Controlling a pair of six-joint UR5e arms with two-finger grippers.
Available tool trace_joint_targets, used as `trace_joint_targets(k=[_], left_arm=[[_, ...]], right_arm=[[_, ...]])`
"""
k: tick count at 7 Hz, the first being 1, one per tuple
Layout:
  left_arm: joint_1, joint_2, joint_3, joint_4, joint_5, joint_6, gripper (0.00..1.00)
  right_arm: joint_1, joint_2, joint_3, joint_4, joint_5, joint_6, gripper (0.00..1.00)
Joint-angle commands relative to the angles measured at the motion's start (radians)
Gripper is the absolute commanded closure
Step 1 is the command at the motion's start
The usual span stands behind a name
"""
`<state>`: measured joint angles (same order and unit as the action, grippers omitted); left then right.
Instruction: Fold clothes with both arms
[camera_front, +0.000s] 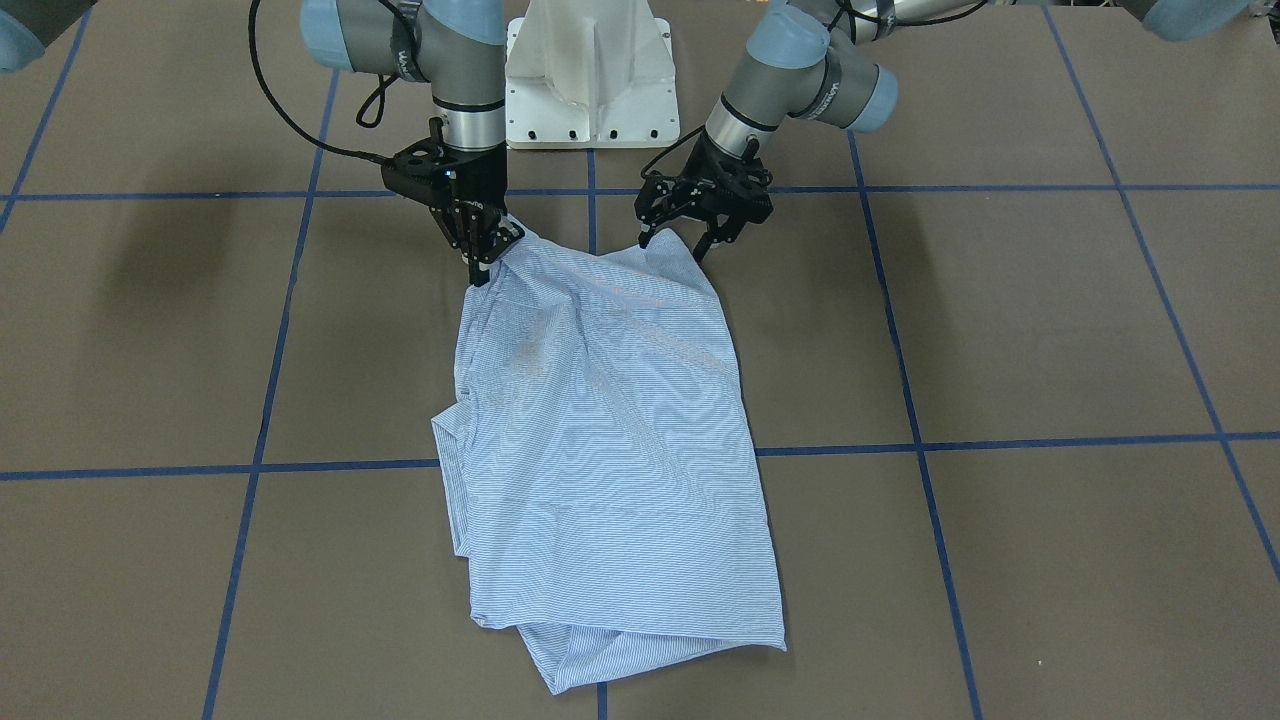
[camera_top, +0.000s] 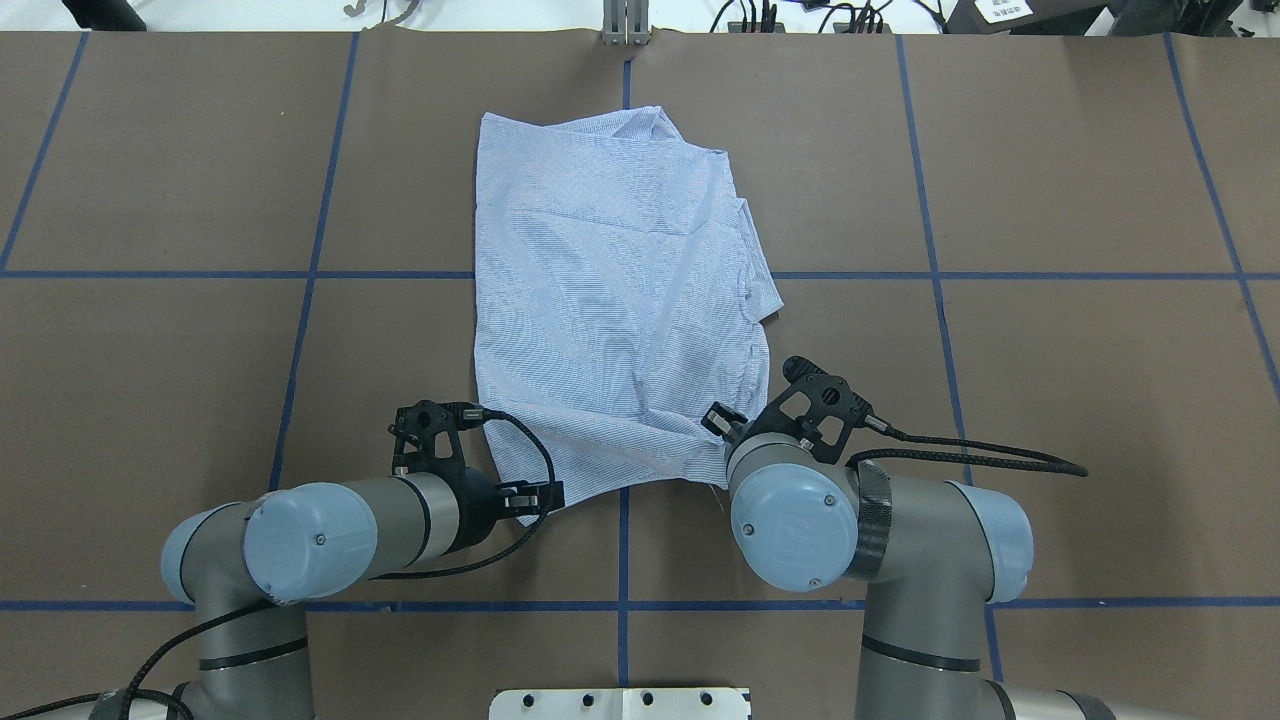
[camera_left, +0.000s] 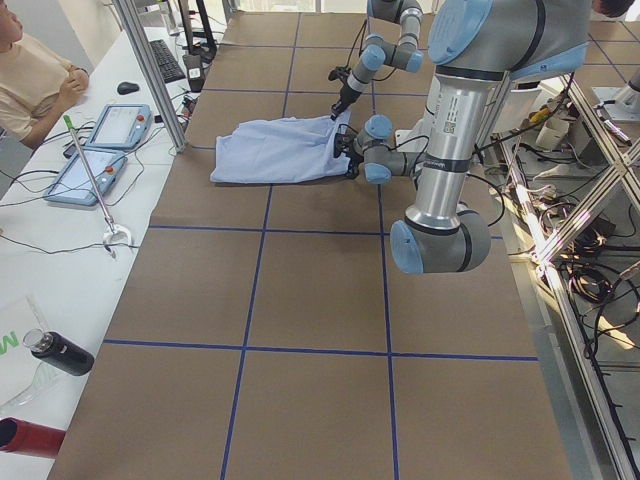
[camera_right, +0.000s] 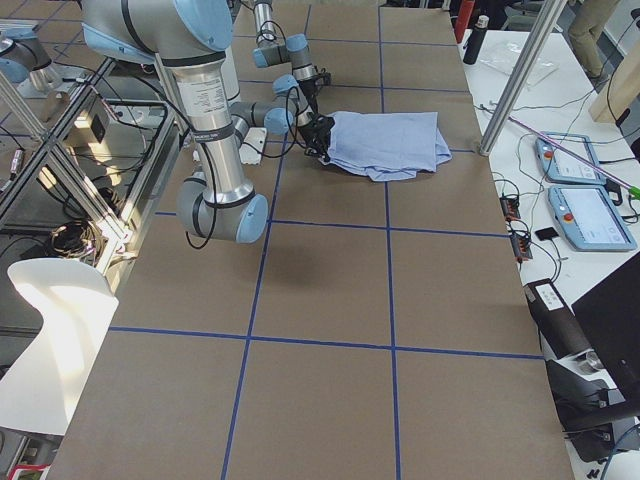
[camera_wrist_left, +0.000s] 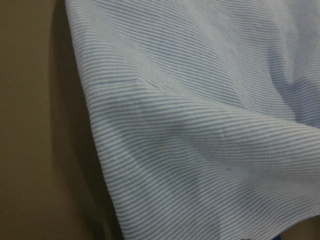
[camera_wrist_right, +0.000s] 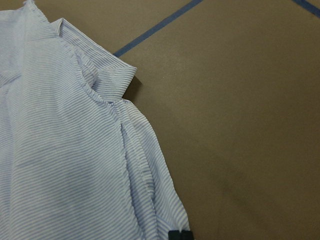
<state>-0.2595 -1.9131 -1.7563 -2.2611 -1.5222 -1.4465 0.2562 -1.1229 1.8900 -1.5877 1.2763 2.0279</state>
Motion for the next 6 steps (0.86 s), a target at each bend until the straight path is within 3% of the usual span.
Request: trace_joint_targets(k=[1,3,4,6], left_arm=[[0.0,-0.003,-0.005,0.0,0.0,-0.017,0.97],[-0.001,0.003,-0.014,0.0,0.0,-0.017,1.0],[-0.001,0.006,-0.041,0.0,-0.001,-0.017,1.0],[0.018,0.121,-0.261,0.005,-0.012,-0.02,1.0]], right_arm=[[0.002,0.0,0.003,0.0,0.0,0.0,1.0],[0.003,-0.014,0.033,-0.003,0.0,0.0,1.0],[-0.011,-0.015,0.103,-0.079,0.0,0.0,1.0],[-0.084,-0.035,0.268,-0.208,-0.006,0.047,1.0]])
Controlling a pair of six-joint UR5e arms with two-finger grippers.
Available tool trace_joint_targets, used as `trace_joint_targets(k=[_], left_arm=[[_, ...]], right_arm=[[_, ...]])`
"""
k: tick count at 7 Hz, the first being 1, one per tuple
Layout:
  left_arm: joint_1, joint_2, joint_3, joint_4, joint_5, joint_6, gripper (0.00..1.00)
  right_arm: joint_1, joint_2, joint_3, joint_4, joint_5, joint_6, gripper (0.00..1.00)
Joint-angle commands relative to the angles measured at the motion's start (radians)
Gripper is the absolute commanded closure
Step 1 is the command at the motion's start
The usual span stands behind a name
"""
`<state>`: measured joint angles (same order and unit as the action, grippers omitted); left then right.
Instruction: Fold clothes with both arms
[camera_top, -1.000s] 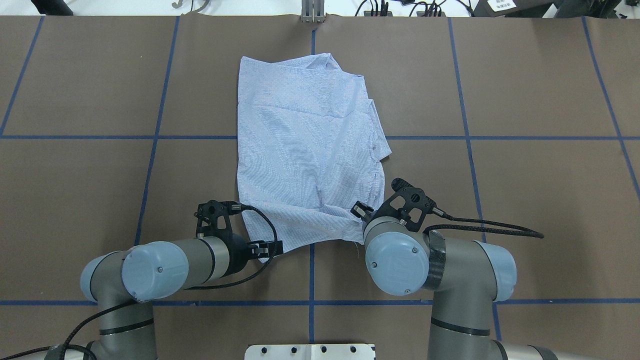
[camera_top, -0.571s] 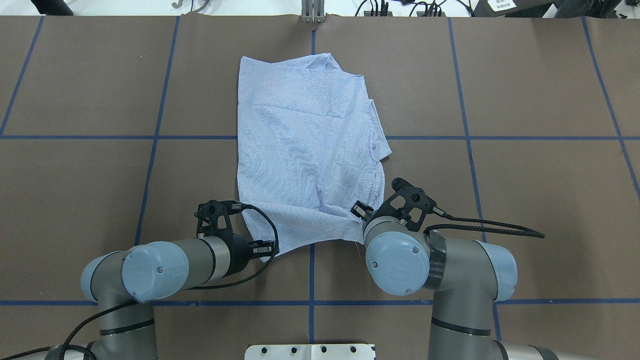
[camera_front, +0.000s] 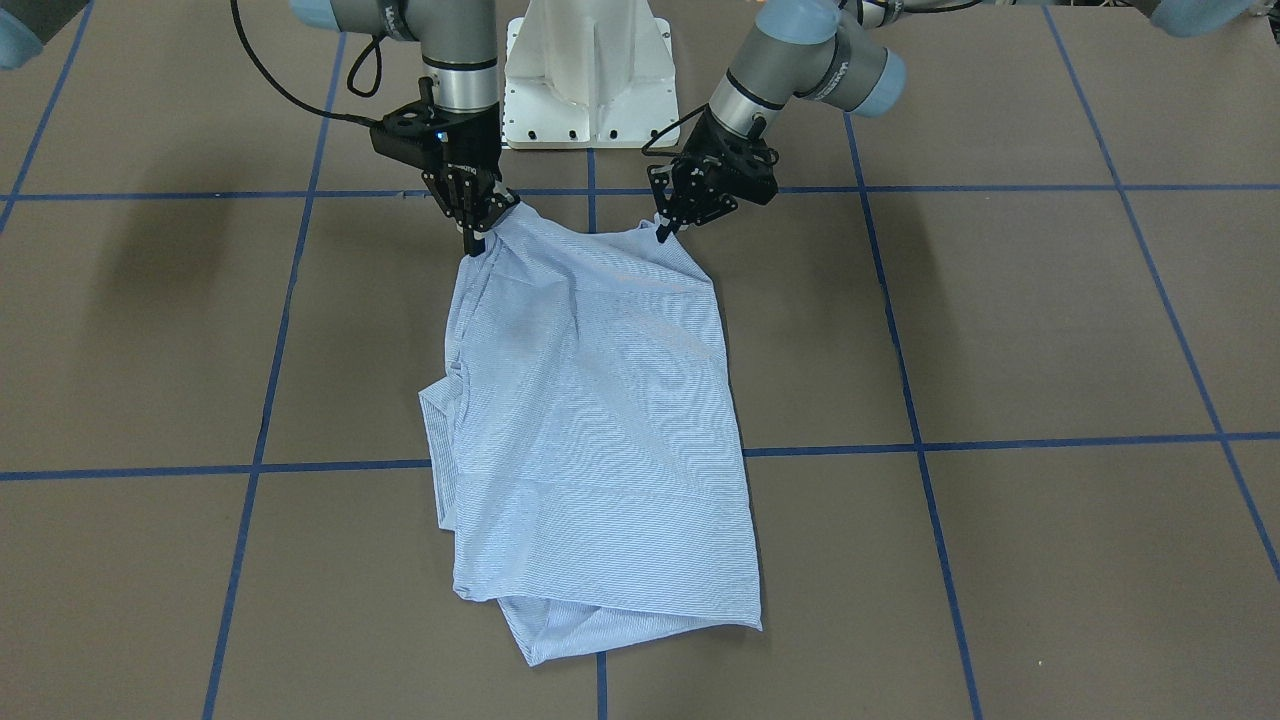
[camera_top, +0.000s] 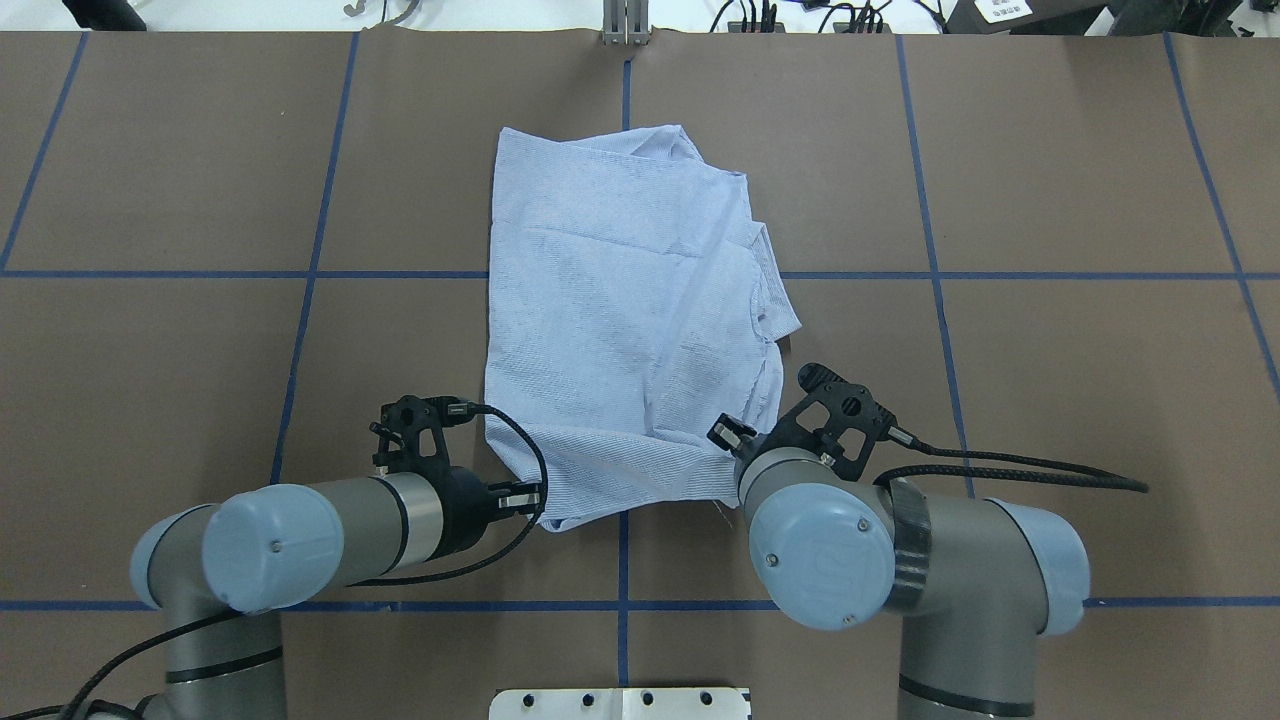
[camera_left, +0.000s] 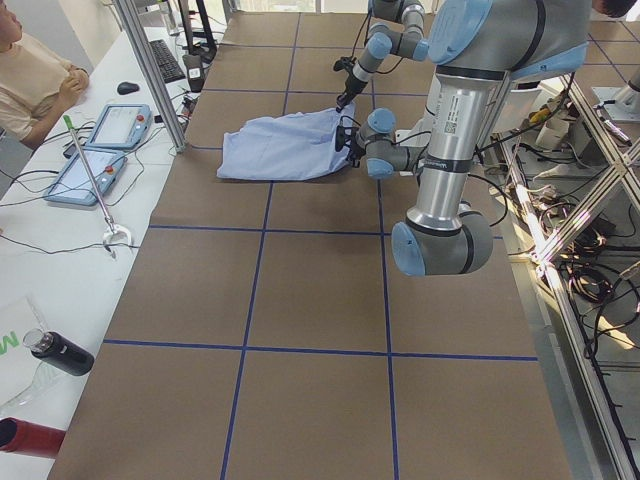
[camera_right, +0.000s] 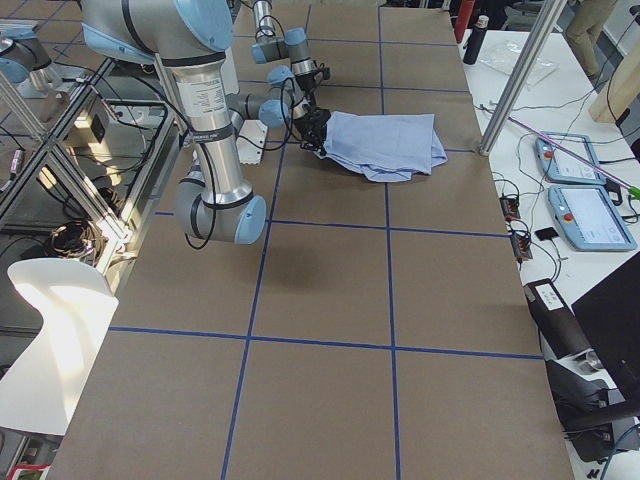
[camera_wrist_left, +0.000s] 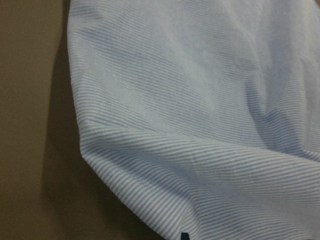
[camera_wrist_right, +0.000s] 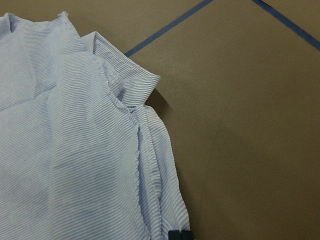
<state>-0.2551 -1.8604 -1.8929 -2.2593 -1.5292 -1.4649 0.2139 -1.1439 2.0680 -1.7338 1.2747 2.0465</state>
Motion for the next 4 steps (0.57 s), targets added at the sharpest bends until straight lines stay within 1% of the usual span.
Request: trace_joint_targets(k=[1,2,3,4], left_arm=[[0.035,0.119,-0.24,0.041,-0.022,-0.003,1.0],[0.048,0.125,-0.331,0.109,-0.049,-0.012,1.0],[0.056,0.116,-0.398,0.172,-0.075,-0.029,1.0],[0.042,0.095,-0.457,0.276,-0.147,-0.026,1.0]], right_arm=[[-0.068,-0.025,0.159,-0.114,-0.009,0.037,1.0],[-0.096,-0.025,0.252,-0.213,-0.009,0.053,1.0],[-0.099,-0.014,0.305,-0.268,-0.008,0.057,1.0],[-0.05,-0.008,0.308,-0.268,0.0,0.046,1.0]])
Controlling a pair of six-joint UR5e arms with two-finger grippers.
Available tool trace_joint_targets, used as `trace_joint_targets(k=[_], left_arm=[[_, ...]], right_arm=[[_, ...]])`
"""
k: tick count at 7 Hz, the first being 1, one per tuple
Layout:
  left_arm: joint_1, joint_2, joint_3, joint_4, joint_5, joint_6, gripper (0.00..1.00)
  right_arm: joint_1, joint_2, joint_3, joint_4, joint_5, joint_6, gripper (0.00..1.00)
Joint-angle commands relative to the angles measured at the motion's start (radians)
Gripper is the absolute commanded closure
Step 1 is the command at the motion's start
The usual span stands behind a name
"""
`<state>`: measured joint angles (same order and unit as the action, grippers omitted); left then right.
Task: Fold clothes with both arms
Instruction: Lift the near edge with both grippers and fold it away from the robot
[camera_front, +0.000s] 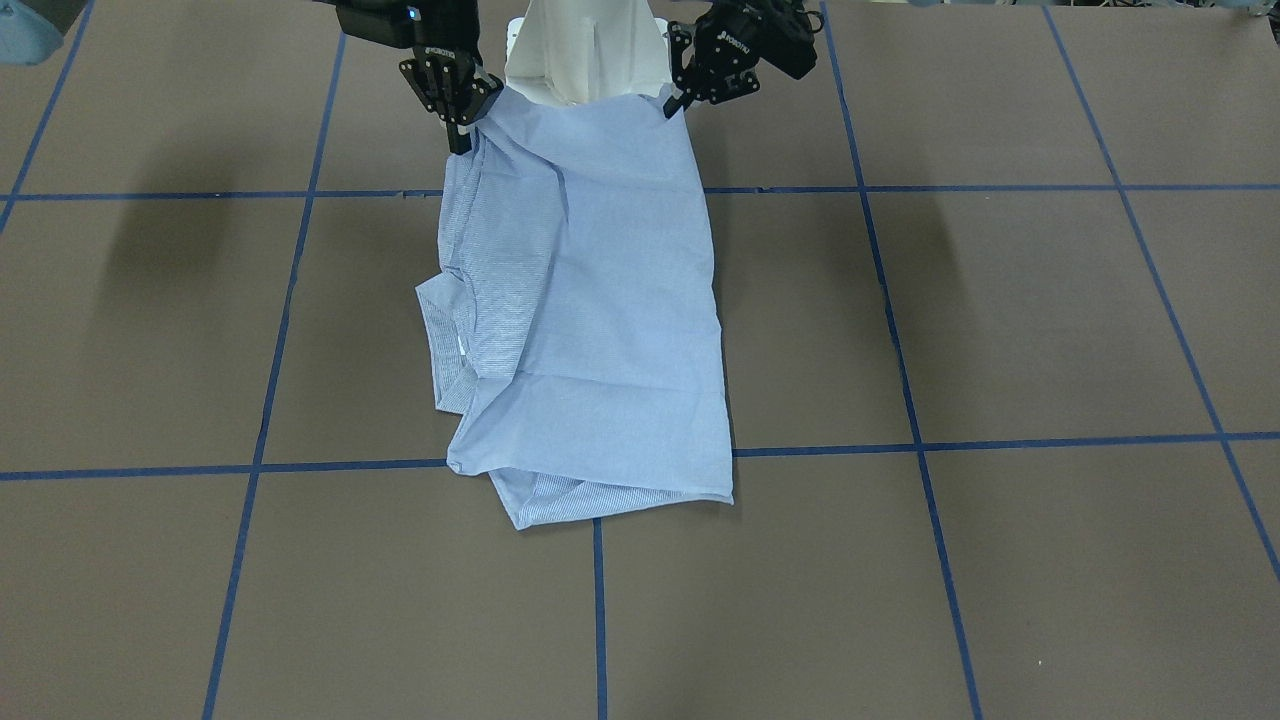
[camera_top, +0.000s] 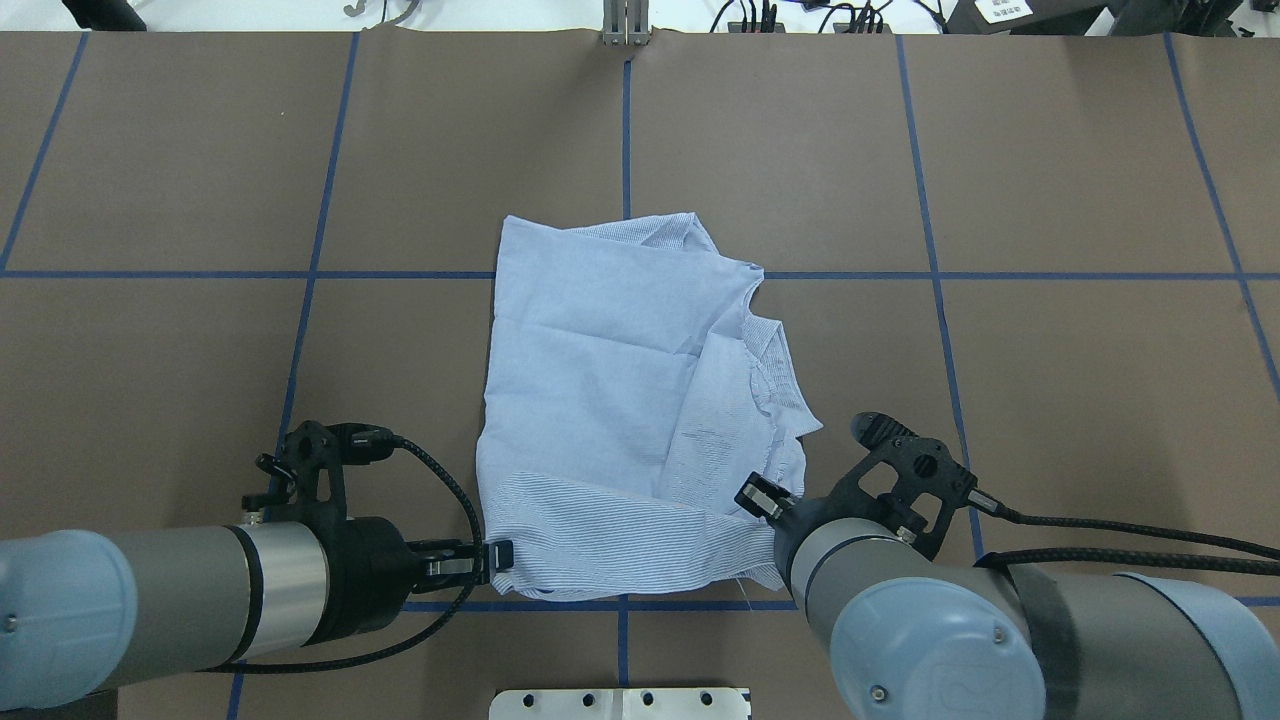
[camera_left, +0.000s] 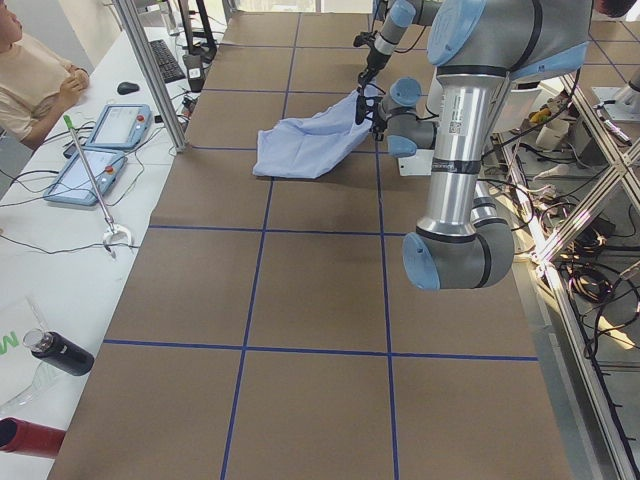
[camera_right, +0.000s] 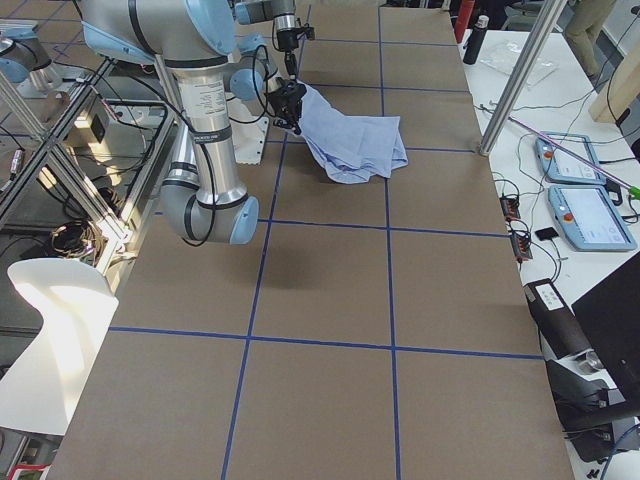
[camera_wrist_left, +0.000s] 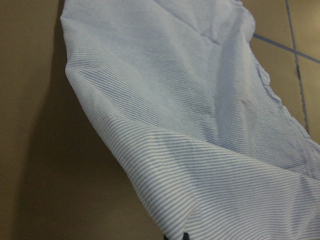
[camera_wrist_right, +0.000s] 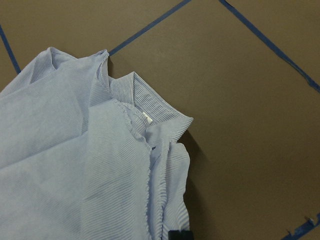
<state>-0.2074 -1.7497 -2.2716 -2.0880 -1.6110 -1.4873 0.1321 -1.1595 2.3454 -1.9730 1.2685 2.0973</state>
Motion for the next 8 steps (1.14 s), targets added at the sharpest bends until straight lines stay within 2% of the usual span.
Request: trace_joint_targets(k=[1,2,3,4,5,6,8], left_arm=[[-0.051,-0.099,-0.045,0.191,-0.082,0.01,1.0],[-0.134,-0.207,0.057,0.242,-0.083,0.075,1.0],[-0.197,-0.252,0.177,0.249,-0.075,0.132,1.0],[-0.261,-0.261,0.238,0.244,-0.075,0.201,1.0],[-0.318,-0.292,0.286,0.25,-0.076,0.246,1.0],[-0.349,-0.328,0.375,0.243,-0.072,0.248,1.0],[-0.363,-0.389,0.545,0.185,-0.037,0.275,1.0]], right_arm=[[0.053,0.012,0.017,-0.03,0.011,-0.029,1.0],[0.122,0.039,-0.032,-0.026,0.009,-0.089,1.0],[0.186,0.079,-0.12,-0.015,0.029,-0.115,1.0],[0.236,0.154,-0.241,0.018,0.046,-0.144,1.0],[0.27,0.176,-0.341,0.114,0.048,-0.154,1.0],[0.309,0.196,-0.456,0.223,0.048,-0.189,1.0],[0.378,0.33,-0.73,0.337,0.078,-0.223,1.0]])
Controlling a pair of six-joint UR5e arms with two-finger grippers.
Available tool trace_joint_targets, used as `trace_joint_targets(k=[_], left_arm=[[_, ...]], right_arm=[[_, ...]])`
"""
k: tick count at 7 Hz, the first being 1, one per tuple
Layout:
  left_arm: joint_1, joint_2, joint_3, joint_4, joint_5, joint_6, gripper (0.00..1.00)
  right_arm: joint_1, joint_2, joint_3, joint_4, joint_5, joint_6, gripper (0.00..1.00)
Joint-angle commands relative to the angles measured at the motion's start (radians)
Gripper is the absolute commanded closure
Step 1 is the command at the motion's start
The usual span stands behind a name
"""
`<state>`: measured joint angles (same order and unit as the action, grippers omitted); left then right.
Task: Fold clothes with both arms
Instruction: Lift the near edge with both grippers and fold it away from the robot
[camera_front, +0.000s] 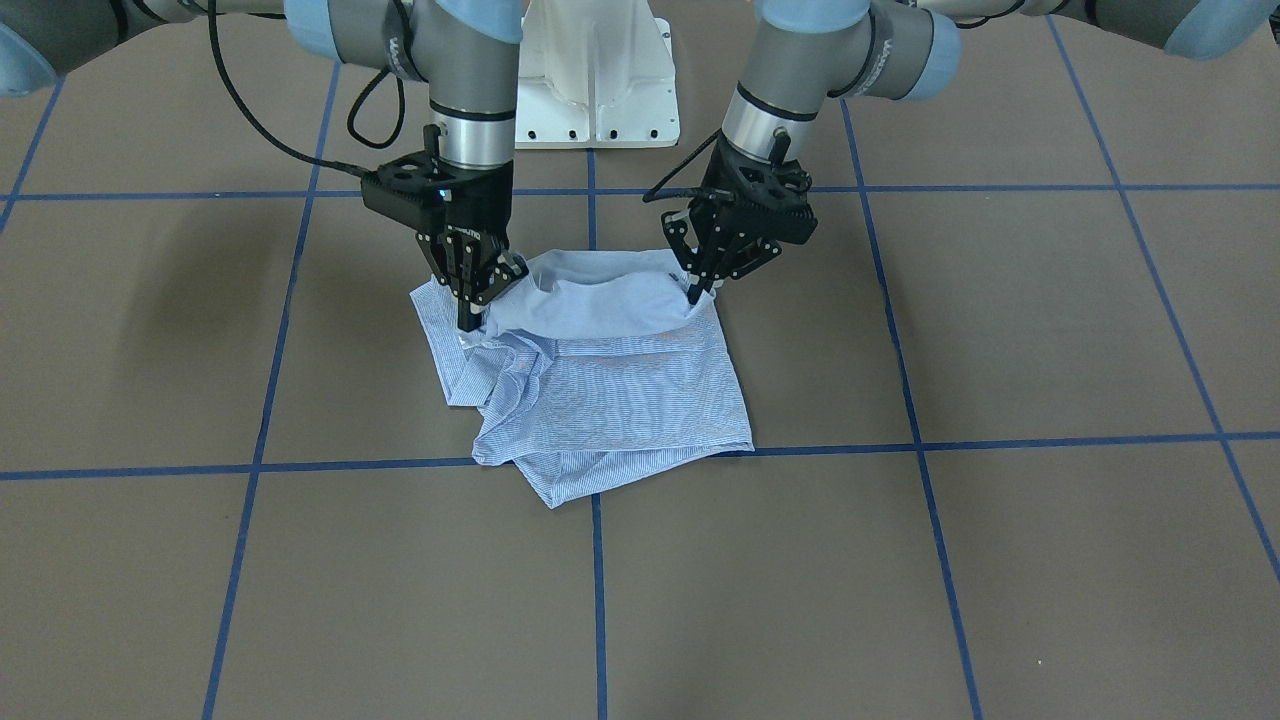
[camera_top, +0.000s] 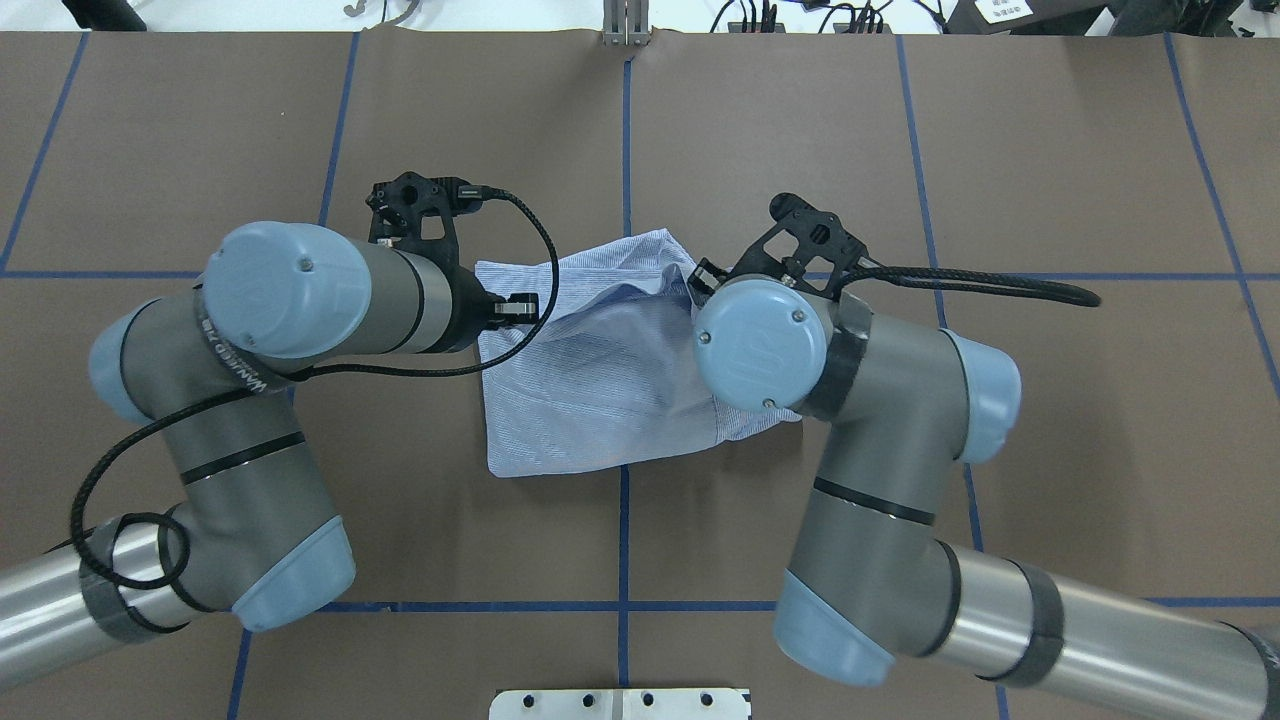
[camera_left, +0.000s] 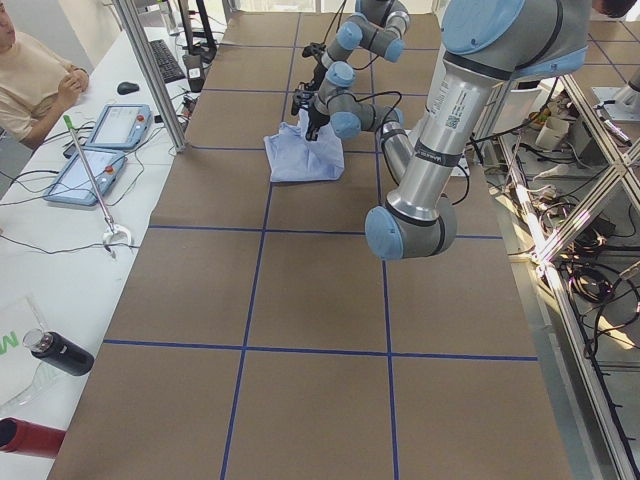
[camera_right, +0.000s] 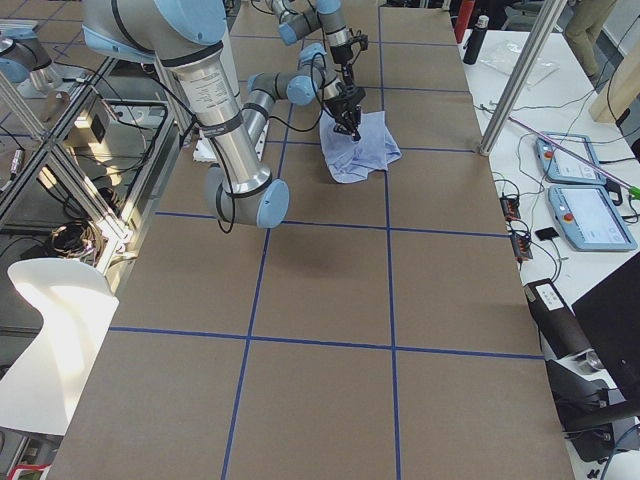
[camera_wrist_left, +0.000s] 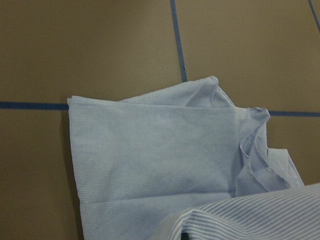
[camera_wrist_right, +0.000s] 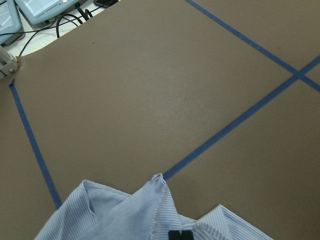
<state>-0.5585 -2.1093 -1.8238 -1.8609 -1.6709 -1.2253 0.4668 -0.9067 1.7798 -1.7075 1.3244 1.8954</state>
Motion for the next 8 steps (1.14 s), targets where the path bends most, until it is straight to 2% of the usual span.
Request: trace_joint_targets(k=[1,2,3,4,5,6,7,8], left_arm=[[-0.02,-0.035,0.183,-0.123,0.023,0.015,1.0],[-0.032,-0.061,0.267,-0.176,0.025,0.062,1.0],[-0.043,-0.067,0.321,-0.216,0.025,0.081,1.0],[-0.044,-0.067,0.358,-0.251,0.025,0.081,1.0],[-0.046,-0.067,0.369,-0.28,0.023,0.093,0.27],[-0.061,-0.067,0.368,-0.297,0.019,0.177,0.0],[-0.102,-0.067,0.356,-0.294,-0.024,0.229,0.0],[-0.151,-0.054,0.325,-0.29,-0.138,0.295,0.0]], right_arm=[[0.067,0.113,-0.285,0.153,0.033,-0.041,1.0],[0.084,0.135,-0.384,0.236,0.048,-0.064,1.0],[0.095,0.15,-0.443,0.277,0.068,-0.093,1.0],[0.095,0.152,-0.451,0.293,0.072,-0.131,1.0],[0.096,0.152,-0.451,0.293,0.073,-0.228,0.01],[0.125,0.166,-0.45,0.293,0.143,-0.28,0.0],[0.182,0.183,-0.441,0.281,0.283,-0.297,0.0],[0.211,0.18,-0.421,0.279,0.327,-0.358,0.0]])
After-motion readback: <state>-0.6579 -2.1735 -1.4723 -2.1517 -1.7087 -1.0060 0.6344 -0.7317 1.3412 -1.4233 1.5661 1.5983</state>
